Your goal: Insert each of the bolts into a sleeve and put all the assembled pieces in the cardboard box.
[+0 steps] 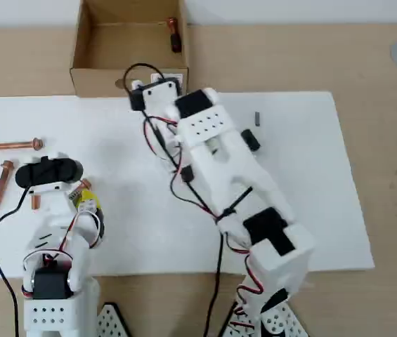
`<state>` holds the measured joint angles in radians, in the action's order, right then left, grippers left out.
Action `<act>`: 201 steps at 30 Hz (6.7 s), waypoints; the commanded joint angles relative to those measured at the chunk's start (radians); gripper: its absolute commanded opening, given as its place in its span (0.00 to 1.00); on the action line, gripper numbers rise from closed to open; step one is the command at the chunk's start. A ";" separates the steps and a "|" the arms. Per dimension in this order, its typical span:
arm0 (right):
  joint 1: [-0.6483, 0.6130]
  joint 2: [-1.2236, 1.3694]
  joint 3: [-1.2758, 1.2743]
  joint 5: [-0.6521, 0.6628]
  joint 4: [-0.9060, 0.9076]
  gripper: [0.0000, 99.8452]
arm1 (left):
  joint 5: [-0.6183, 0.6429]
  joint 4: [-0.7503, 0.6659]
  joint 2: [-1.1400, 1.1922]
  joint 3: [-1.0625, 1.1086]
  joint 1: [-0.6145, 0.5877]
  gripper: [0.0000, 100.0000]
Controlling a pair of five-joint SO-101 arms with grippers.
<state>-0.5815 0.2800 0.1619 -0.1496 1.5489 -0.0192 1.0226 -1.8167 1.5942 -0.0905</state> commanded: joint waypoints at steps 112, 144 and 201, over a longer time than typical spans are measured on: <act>0.470 -0.565 -0.185 0.292 0.236 0.01 | -0.075 0.060 0.012 -0.199 -0.044 0.01; 0.961 -0.578 -0.371 0.387 0.103 0.01 | -0.281 0.402 1.242 -1.166 -0.152 0.01; 0.954 -0.576 -0.369 0.387 0.026 0.01 | -0.766 0.454 2.127 -1.531 -0.132 0.11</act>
<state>0.3682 -0.2493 -0.2140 0.2294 1.5858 -0.7848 1.4845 0.3007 0.1181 -0.2179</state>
